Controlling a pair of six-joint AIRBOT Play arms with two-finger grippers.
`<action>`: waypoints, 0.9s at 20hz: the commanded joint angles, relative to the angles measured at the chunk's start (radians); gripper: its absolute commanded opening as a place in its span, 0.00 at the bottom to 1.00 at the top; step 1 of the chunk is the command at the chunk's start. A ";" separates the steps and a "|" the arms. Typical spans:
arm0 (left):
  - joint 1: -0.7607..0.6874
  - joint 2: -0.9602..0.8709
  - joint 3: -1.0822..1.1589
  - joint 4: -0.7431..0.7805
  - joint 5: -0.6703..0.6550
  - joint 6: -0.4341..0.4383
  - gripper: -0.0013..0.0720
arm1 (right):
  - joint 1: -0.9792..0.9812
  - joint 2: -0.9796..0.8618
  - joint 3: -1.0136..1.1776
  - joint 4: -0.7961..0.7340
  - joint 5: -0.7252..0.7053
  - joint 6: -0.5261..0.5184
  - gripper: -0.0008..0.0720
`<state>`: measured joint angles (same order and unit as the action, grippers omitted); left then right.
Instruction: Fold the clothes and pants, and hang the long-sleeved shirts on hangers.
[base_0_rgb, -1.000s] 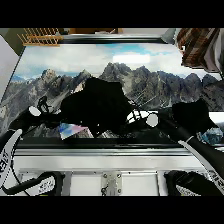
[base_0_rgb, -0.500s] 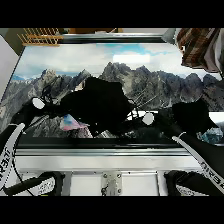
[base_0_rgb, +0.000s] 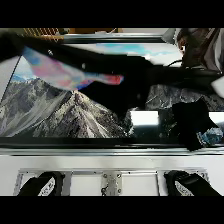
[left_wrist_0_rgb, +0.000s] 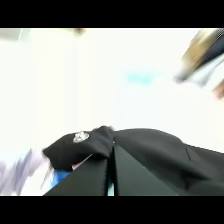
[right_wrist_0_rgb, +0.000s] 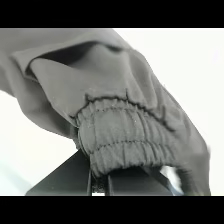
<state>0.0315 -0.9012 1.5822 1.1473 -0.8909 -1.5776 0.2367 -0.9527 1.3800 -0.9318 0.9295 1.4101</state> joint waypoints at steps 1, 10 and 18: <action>-0.103 0.144 0.178 0.004 0.060 -0.001 0.04 | -0.039 0.145 0.109 -0.007 -0.009 0.083 0.06; -0.287 0.178 0.200 0.014 0.088 -0.001 0.04 | -0.035 0.248 0.098 -0.007 0.226 0.407 0.06; -0.287 -0.246 0.200 0.249 0.180 -0.096 0.04 | -0.035 0.107 -0.182 -0.008 0.185 0.528 0.06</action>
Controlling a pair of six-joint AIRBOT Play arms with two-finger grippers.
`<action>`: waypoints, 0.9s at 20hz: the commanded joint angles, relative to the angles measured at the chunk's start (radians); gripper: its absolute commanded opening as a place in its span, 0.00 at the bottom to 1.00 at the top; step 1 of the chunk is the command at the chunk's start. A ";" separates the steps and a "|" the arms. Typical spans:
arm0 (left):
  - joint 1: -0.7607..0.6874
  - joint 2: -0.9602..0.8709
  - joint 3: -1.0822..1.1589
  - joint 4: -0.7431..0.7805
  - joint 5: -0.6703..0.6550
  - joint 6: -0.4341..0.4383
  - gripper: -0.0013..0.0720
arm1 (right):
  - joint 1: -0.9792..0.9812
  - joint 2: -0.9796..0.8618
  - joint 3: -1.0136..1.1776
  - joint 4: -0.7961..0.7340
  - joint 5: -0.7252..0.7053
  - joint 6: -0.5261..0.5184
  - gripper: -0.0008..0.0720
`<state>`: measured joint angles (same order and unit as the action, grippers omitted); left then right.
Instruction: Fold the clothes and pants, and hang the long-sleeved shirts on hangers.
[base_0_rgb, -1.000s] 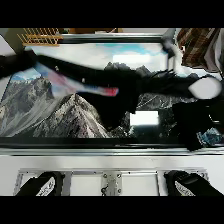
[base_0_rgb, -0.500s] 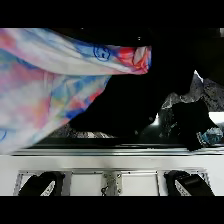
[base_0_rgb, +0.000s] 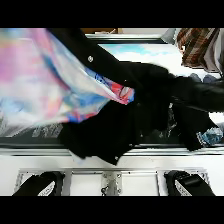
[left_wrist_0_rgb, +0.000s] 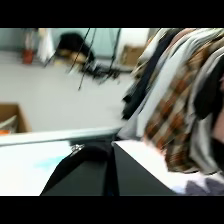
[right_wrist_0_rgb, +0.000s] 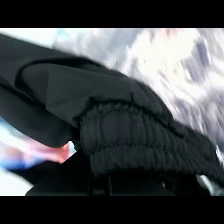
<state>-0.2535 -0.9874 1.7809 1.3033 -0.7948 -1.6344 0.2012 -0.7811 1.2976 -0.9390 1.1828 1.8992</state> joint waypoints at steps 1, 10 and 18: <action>-0.002 -0.236 0.002 0.090 0.148 -0.039 0.04 | 0.001 -0.119 -0.133 -0.005 -0.156 0.038 0.06; 0.008 -0.777 0.290 0.090 0.190 -0.040 0.90 | -0.023 -0.586 -0.125 -0.027 -1.117 -0.098 0.82; 0.215 -0.552 -0.042 0.089 -0.207 -0.095 0.90 | -0.187 -0.344 -0.123 -0.306 -0.780 -0.098 0.81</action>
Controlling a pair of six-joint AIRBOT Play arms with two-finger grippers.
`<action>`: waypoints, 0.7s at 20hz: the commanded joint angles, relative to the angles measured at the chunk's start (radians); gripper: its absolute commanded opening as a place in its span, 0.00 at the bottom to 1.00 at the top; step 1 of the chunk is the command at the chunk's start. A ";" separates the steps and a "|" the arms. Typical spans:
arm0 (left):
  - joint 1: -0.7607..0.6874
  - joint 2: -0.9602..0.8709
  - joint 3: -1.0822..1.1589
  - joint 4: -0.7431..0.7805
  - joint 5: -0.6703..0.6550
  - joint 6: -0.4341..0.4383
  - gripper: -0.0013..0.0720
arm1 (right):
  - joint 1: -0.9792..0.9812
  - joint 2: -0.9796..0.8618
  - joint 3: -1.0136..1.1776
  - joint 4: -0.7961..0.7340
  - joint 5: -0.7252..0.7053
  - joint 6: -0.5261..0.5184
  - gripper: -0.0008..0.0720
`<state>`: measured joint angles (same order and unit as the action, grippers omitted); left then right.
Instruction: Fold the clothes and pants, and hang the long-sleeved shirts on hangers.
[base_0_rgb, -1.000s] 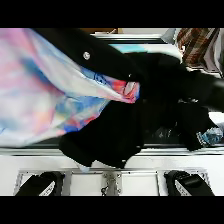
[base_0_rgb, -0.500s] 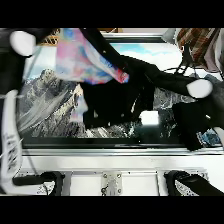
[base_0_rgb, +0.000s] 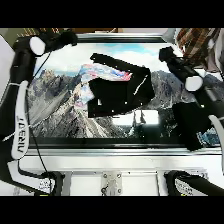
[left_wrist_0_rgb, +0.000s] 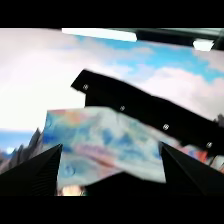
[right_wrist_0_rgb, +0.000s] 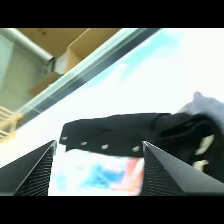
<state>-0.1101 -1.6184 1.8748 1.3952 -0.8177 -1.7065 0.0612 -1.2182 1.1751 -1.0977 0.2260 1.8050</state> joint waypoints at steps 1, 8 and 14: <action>0.089 0.121 -0.231 -0.011 -0.198 -0.023 0.90 | -0.051 0.138 -0.007 -0.197 0.269 -0.004 0.81; 0.120 0.282 -1.000 -0.444 0.016 -0.017 0.84 | -0.044 0.344 -0.103 -0.200 0.602 -0.056 0.81; 0.032 0.156 -1.066 -0.631 0.120 0.080 0.84 | 0.012 0.358 -0.105 -0.180 0.597 -0.055 0.81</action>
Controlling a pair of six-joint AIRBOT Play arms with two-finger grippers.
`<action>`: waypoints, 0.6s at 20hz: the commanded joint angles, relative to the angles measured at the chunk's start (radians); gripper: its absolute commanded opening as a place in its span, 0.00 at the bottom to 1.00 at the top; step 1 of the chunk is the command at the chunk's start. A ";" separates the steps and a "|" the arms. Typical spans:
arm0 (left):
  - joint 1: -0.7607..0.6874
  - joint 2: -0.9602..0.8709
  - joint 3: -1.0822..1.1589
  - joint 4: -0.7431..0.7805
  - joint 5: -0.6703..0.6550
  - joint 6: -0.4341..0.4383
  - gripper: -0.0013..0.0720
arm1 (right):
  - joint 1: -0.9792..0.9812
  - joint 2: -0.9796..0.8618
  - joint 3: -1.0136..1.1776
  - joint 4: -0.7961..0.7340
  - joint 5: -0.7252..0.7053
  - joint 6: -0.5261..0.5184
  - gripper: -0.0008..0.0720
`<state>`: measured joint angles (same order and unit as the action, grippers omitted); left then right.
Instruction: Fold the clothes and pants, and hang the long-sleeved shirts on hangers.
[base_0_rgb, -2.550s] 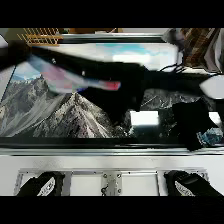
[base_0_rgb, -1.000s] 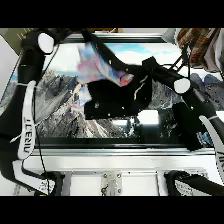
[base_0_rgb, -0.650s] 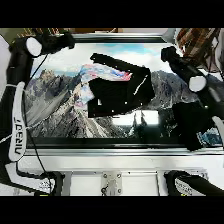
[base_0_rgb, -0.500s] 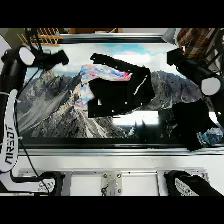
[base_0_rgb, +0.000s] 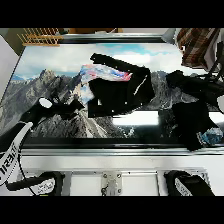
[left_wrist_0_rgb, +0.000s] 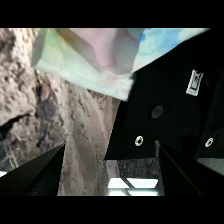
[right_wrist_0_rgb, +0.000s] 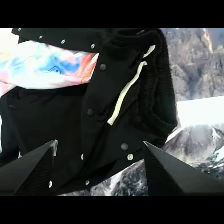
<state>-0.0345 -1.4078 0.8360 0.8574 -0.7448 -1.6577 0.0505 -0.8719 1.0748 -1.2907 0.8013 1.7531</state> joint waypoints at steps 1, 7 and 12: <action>-0.065 -0.083 0.001 -0.093 0.051 0.031 0.84 | 0.031 0.011 -0.004 0.018 0.018 -0.003 0.81; -0.137 -0.248 0.197 -0.093 0.051 0.025 0.84 | 0.034 0.013 -0.004 0.039 0.018 -0.003 0.81; -0.138 -0.262 0.256 -0.089 0.022 0.018 0.84 | 0.033 0.011 -0.004 0.038 0.018 -0.003 0.81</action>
<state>-0.1688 -1.6569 1.0611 0.7631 -0.7063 -1.6371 0.0834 -0.8600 1.0710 -1.2552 0.8192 1.7496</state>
